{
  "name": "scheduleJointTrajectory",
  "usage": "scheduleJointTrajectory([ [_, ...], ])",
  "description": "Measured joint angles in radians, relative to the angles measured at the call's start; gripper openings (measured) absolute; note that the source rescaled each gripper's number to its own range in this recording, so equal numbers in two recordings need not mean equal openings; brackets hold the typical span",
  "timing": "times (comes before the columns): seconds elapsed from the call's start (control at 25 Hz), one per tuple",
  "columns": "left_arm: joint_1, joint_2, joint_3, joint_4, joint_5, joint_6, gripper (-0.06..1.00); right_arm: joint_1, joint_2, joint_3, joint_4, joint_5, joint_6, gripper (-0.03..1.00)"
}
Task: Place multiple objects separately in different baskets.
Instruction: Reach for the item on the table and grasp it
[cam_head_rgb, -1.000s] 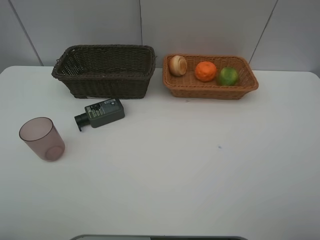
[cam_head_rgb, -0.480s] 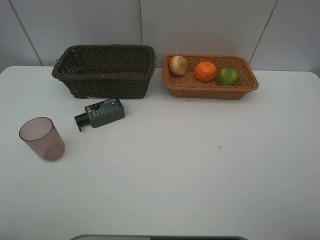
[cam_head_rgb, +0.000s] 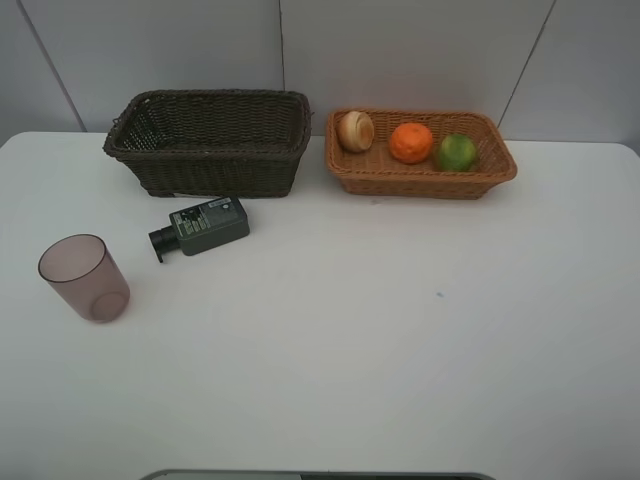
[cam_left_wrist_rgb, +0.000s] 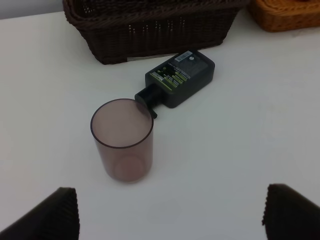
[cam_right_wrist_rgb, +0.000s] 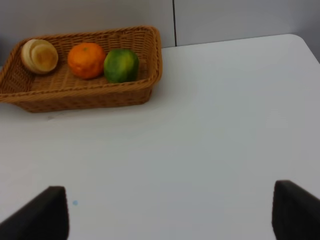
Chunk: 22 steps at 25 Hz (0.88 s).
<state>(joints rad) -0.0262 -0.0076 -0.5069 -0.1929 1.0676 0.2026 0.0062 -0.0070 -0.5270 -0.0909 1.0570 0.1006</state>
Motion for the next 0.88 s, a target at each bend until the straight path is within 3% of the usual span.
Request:
scheduleJointTrajectory([
  [0.36,0.0,0.018,0.0,0.014,0.0,-0.016,0.99,0.0,0.0,0.0,0.0,0.0,0.0,0.76],
  [0.72,0.0,0.32,-0.005,0.023,-0.005,-0.011,0.99,0.0,0.0,0.0,0.0,0.0,0.0,0.76],
  [0.88,0.0,0.45,-0.053,0.023,-0.073,0.002,0.99,0.0,0.0,0.0,0.0,0.0,0.0,0.76],
])
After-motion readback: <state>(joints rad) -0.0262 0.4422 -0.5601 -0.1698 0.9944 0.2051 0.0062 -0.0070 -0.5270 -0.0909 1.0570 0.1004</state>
